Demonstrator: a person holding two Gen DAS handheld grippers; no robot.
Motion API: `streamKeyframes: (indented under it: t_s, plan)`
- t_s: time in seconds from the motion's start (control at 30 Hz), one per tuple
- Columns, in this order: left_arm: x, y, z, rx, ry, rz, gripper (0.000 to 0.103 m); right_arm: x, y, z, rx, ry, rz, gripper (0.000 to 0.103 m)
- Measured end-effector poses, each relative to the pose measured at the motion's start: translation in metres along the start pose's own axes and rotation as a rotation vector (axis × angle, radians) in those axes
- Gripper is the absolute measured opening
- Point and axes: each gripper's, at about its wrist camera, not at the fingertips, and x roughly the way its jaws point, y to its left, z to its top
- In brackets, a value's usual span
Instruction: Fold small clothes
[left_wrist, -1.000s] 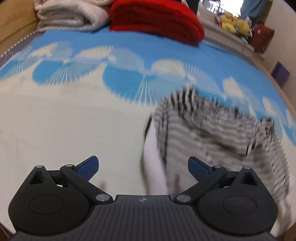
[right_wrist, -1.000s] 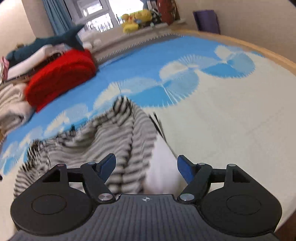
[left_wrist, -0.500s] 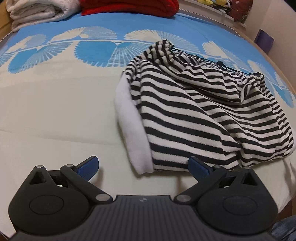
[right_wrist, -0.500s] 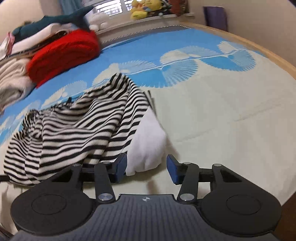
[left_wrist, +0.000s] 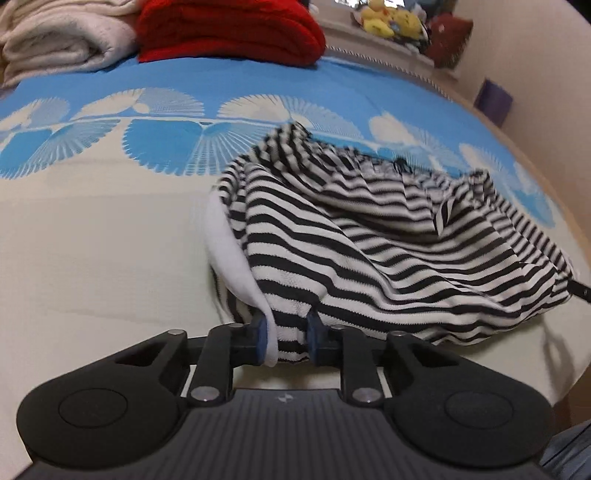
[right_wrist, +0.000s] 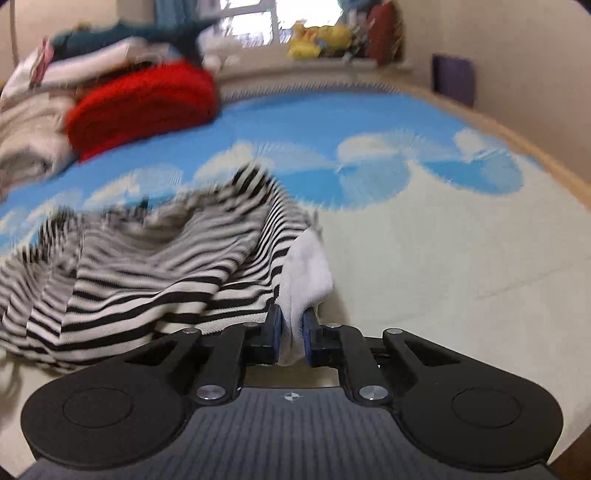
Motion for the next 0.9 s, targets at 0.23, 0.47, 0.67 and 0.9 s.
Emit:
streamKeyframes:
  t_s: [0.23, 0.47, 0.67, 0.9]
  plan:
    - [0.000, 0.020, 0.002, 0.025, 0.013, 0.044, 0.006, -0.019, -0.013, 0.000, 0.014, -0.049, -0.001, 0.010]
    - [0.001, 0.045, 0.009, -0.028, 0.003, 0.128, 0.000, -0.017, -0.018, 0.011, 0.059, -0.042, -0.041, 0.010]
    - [-0.008, 0.041, 0.006, 0.005, -0.020, -0.002, 0.006, -0.006, -0.011, 0.005, 0.010, 0.024, -0.024, 0.010]
    - [-0.011, 0.042, 0.008, -0.018, -0.052, -0.034, 0.018, -0.002, -0.020, 0.005, 0.072, 0.056, -0.013, 0.011]
